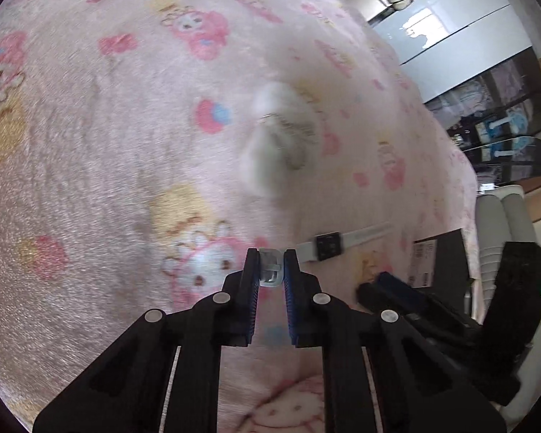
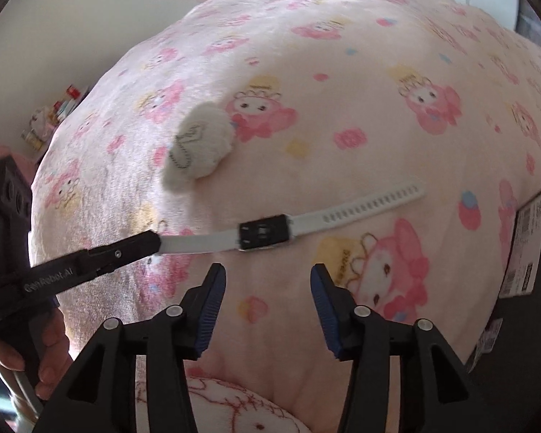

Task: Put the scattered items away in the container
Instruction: 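Grasp the white watch strap with the right gripper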

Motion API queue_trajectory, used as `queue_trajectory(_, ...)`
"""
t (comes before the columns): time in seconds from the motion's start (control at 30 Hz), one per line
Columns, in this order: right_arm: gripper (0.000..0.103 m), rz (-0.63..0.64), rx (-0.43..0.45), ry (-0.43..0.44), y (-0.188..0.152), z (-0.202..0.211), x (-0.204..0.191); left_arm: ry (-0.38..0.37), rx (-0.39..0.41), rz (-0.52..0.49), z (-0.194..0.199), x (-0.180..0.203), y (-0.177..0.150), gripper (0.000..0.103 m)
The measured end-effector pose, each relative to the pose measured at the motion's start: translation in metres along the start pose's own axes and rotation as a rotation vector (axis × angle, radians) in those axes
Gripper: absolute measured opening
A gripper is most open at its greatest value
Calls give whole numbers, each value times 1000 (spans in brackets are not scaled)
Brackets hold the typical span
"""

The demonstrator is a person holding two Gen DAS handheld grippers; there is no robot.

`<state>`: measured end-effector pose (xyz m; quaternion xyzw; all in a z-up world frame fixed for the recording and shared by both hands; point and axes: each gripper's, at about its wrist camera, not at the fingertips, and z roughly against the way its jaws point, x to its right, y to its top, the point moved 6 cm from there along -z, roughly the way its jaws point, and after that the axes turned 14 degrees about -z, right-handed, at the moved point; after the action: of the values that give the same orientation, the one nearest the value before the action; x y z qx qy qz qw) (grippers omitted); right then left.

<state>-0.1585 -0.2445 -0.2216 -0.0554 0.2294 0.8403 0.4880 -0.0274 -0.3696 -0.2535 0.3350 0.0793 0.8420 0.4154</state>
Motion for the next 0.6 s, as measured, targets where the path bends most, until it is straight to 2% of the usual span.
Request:
queue_trajectory(0.1,46,115,-7,-89,-5,0,-10,-38,27,-52,10,29,11,12)
queue_trajectory(0.17,46,155,32,-132,-4,4,-12,-49,38,-99,17,42,21,12)
queue_trajectory(0.23,46,144,61,-98,2,9,-13,-55,37,-133,18,55,26,12)
queue_trajectory(0.37,46,160,54,-9,12,8,-22,-87,25,-147,10,71,30,12)
queue_trajectory(0.47,47,151,16,-16,11,0,-23,-112,21,-154,8,79,29,12)
queue_trajectory(0.57,46,83,49,88,15,7,-20,-130,14,-175,2,87,26,12)
queue_trajectory(0.6,42,58,43,108,15,10,-17,-135,12,-182,4,88,24,12)
